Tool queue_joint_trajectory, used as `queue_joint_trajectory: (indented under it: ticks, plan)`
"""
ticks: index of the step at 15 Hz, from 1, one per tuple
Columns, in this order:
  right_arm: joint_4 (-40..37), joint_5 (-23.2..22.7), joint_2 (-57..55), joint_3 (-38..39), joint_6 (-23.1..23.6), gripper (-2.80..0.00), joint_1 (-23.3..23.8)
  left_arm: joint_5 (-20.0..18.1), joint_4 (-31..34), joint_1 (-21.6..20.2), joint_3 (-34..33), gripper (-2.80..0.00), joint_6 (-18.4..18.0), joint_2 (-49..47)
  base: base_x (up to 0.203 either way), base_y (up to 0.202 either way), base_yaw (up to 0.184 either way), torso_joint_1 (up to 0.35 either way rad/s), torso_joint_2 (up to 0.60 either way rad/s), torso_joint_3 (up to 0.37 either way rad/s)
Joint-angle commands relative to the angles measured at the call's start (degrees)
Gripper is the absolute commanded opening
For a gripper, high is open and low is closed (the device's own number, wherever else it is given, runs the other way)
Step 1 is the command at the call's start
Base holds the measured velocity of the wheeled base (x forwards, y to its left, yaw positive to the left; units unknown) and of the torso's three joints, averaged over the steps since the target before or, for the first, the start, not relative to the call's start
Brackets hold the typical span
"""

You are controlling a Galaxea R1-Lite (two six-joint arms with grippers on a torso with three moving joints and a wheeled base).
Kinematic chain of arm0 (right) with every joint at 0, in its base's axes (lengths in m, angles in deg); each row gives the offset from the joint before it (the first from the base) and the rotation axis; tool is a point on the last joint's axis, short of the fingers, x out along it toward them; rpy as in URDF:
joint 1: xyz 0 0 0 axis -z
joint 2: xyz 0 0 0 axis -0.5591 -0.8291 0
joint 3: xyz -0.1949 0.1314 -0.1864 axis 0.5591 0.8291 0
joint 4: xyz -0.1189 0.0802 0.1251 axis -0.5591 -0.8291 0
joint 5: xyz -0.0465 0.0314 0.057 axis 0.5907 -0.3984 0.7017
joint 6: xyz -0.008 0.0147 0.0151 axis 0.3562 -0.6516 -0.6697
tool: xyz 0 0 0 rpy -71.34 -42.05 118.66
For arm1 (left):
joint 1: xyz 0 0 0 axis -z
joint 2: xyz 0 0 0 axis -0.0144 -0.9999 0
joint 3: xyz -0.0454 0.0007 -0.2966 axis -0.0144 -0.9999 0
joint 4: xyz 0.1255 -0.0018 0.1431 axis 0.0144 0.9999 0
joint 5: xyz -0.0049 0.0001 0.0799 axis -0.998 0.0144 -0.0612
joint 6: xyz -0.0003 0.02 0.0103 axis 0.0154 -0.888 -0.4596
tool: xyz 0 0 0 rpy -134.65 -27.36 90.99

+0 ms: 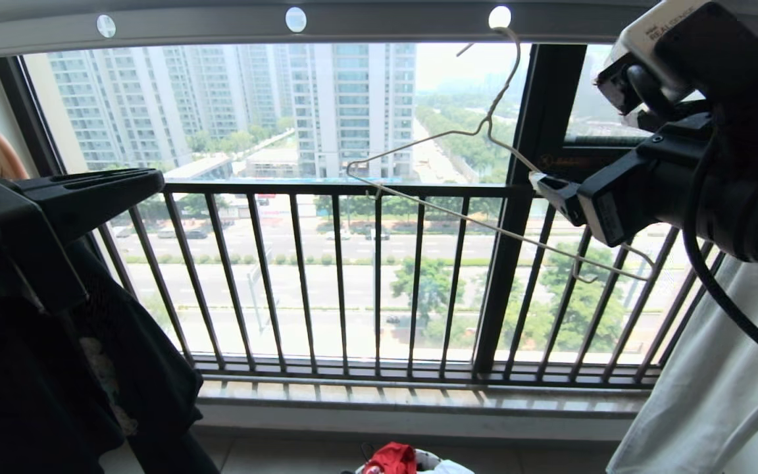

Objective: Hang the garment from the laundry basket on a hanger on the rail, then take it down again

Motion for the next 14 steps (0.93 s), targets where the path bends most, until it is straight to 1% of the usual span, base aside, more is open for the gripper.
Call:
queue_joint_trajectory:
  ticks: [1,2,4,5,7,9,11,14]
  plan:
    - [-0.68,0.32,8.14,2.4,-0.06,0.0,-0.31,0.03,-0.2,0.04,-0.06,-2.8,0.01,-1.68,0.0,0.0,0.0,0.0,0.0,0.0]
    - [-0.9,0.34,10.46,3.53,-0.1,-2.8,-0.25,0.03,-0.2,0.07,-0.14,-2.8,0.15,-2.19,0.0,0.0,0.0,0.0,0.0,0.0]
    - [-1.01,0.2,15.5,6.55,-0.17,-2.8,0.58,-0.06,-0.37,0.07,-1.4,-2.8,0.04,-2.35,0.0,0.0,0.0,0.0,0.0,0.0]
    - [-1.01,0.11,17.79,7.35,-0.24,-2.8,1.84,-0.06,-0.32,0.07,-1.61,-2.8,0.03,-2.07,0.0,0.0,0.0,0.0,0.0,0.0]
    - [-1.12,0.0,23.15,7.9,-0.53,-2.8,6.42,0.09,-0.2,-0.01,-3.09,-2.8,0.39,0.29,0.0,0.0,0.0,0.0,0.0,0.0]
    - [-2.24,-0.14,29.24,8.62,-0.99,-2.8,9.87,0.69,-0.2,-0.27,-6.24,-2.8,0.59,2.91,0.0,0.0,0.0,0.0,0.0,0.0]
    - [-4.0,-0.58,34.5,10.08,-1.3,-2.8,15.83,3.07,-0.24,-4.08,-10.47,-2.8,0.85,6.71,0.0,0.0,0.0,0.0,0.0,0.0]
    - [-4.72,-0.88,41.29,11.17,-1.29,-2.8,24.68,4.08,-0.24,-12.1,-13.58,-2.8,2.51,12.95,0.0,0.0,0.0,0.0,0.0,0.0]
